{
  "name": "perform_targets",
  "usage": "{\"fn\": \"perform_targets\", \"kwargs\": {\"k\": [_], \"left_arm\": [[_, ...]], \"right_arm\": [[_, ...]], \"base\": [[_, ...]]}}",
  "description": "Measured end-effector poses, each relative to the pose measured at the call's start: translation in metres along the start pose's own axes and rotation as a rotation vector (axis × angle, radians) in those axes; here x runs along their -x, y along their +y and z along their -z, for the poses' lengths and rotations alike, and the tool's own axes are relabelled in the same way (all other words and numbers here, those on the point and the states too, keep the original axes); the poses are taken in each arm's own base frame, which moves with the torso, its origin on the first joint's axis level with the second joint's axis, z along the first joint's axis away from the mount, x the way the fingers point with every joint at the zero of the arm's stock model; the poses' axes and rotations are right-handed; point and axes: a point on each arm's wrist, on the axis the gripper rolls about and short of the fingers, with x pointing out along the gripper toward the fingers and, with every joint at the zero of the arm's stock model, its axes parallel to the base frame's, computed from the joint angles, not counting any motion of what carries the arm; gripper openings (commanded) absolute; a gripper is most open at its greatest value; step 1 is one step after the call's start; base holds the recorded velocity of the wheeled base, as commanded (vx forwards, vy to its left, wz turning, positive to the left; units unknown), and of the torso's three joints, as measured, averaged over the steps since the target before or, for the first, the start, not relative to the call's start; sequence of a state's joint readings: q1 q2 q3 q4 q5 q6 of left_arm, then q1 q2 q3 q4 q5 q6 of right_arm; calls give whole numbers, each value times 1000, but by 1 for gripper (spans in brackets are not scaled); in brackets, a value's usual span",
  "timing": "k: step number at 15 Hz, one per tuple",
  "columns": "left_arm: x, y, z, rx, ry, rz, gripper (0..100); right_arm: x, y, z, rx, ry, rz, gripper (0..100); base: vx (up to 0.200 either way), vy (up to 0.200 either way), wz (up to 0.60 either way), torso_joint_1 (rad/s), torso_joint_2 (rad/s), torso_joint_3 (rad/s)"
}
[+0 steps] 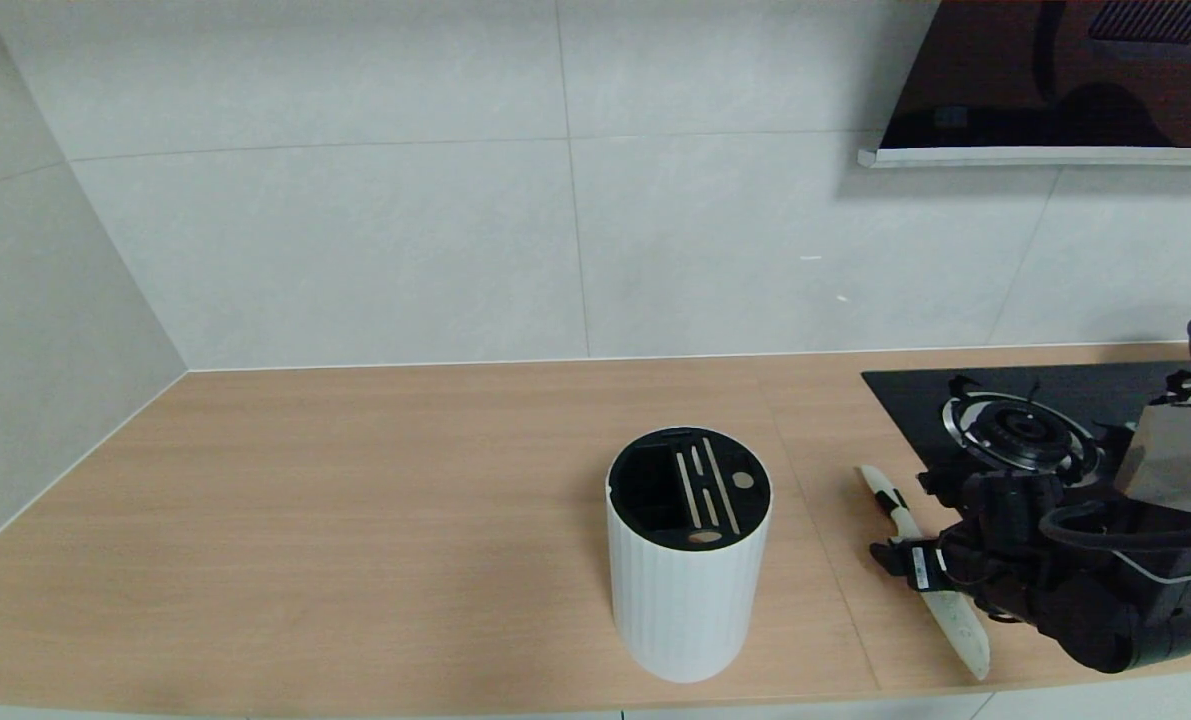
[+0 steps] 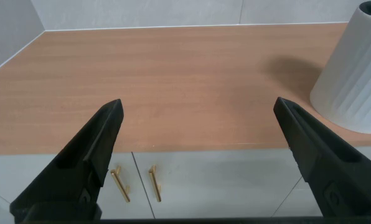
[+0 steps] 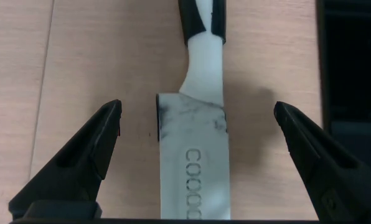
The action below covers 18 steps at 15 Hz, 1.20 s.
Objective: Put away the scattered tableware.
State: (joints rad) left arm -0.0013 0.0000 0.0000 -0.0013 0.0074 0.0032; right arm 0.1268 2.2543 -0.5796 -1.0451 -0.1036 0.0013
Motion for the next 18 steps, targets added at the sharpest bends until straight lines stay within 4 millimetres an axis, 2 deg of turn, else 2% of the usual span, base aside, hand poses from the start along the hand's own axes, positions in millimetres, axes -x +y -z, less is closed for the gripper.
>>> {"fn": "perform_targets", "kwargs": {"k": [4,5,18], "left_arm": [[0,0,0,0,0,1,100],[0,0,0,0,0,0,100],[0,0,0,-1,0,0,100]], "right_arm": [[-3,0,2,-5,6,0,100],[-3,0,2,-5,7,0,0],[-1,1,2,-3,12,24,0]], "base": [[0,0,0,0,0,0],[0,0,0,0,0,0],[0,0,0,0,0,0]]}}
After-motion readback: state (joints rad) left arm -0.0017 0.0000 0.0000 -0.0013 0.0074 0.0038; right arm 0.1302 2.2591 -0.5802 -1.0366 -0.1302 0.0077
